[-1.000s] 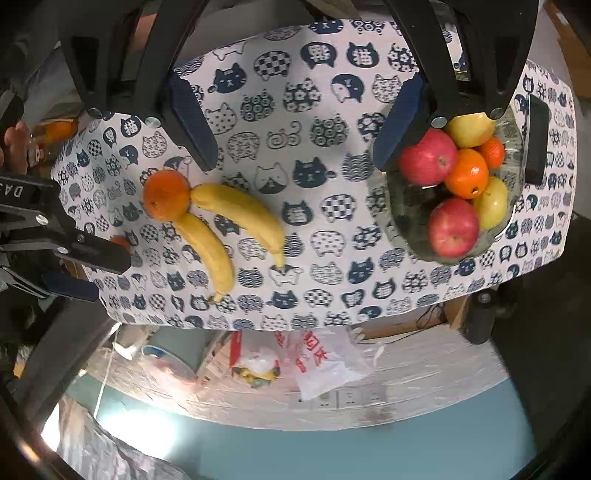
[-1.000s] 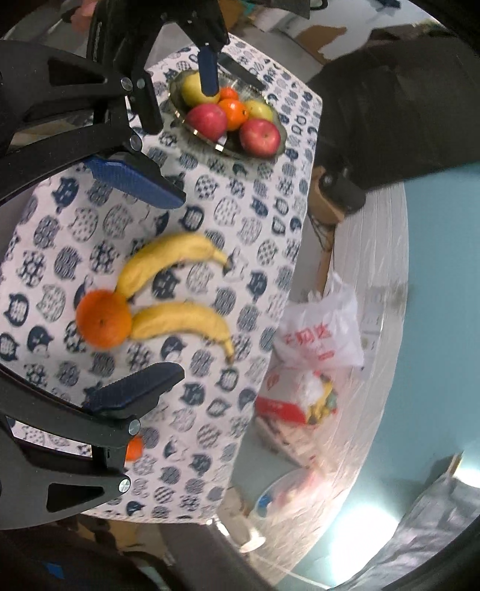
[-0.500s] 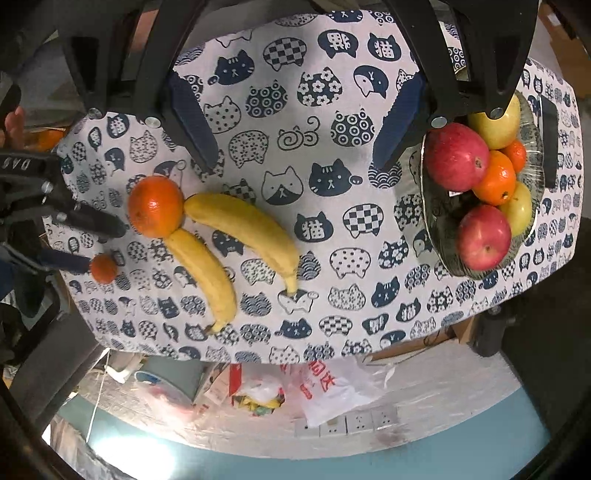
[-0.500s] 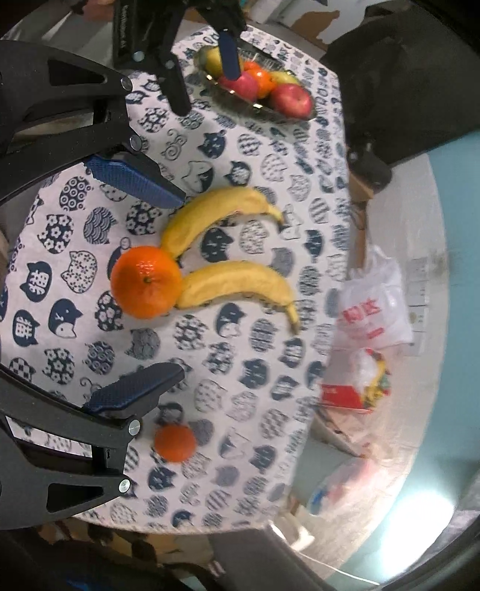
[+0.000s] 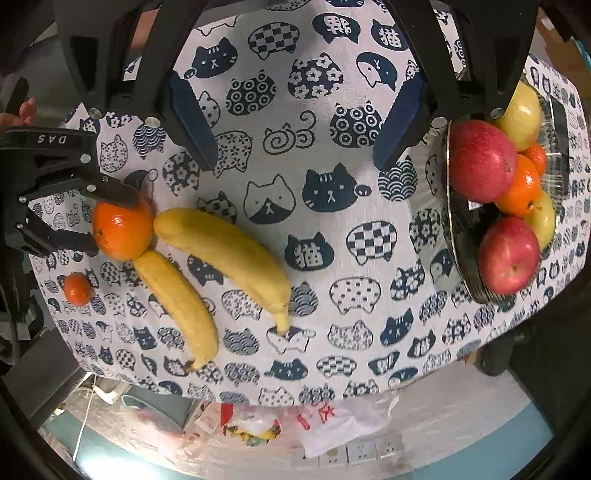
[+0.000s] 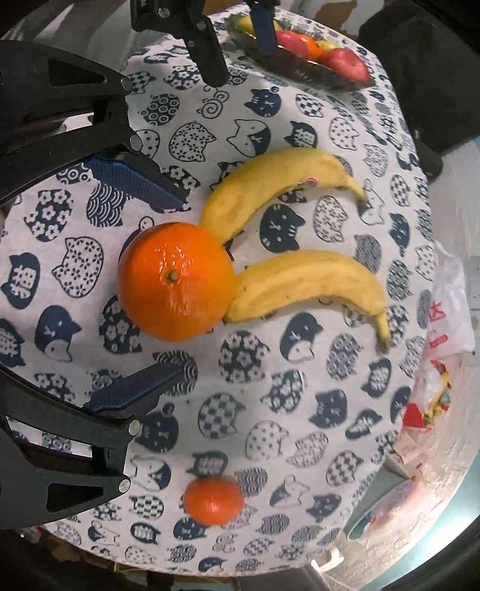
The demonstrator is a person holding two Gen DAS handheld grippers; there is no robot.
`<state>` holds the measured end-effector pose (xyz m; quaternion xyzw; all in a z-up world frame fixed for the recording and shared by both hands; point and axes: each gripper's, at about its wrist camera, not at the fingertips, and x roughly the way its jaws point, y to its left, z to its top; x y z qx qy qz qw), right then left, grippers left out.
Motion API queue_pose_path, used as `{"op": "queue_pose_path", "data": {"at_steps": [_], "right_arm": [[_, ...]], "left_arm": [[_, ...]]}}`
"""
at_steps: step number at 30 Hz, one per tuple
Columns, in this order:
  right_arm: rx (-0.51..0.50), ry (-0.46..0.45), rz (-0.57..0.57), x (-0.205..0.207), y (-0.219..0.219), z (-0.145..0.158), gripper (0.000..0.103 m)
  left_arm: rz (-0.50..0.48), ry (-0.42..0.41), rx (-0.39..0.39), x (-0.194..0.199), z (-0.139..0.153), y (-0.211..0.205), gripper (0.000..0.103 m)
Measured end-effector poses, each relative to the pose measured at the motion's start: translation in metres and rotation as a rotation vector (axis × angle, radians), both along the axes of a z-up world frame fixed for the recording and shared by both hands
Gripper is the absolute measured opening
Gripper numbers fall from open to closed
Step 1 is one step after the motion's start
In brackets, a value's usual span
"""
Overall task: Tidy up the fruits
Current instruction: 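Grasp the large orange beside the bananas with the right tool, then grasp a banana at its middle with the left tool while the right tool holds the orange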
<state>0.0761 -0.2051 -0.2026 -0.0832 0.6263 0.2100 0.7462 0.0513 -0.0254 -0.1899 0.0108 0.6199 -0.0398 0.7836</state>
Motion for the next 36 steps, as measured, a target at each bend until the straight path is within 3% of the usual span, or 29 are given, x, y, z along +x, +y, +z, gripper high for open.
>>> {"op": "queue_pose_path", "data": {"at_steps": [5,9,25,30,36], "right_arm": [[-0.026,-0.018,0.012,0.002,0.004,-0.011,0.083],[-0.013,-0.007,0.024,0.000,0.007,-0.017,0.071],[-0.005,-0.089,-0.053,0.005,-0.031,0.015,0.069],[0.013,-0.085,-0.090,0.011,-0.044,0.016,0.069],[0.022,-0.074,-0.102,0.014,-0.049,0.011,0.069]], "left_arm": [[0.024,0.027,-0.030,0.006,-0.007,0.001,0.087],[0.033,0.032,-0.042,0.013,-0.007,-0.004,0.087],[0.208,0.038,-0.136,0.056,-0.019,-0.019,0.087],[0.287,0.049,-0.161,0.070,-0.031,-0.021,0.087],[0.316,0.064,-0.166,0.082,-0.041,-0.030,0.087]]}}
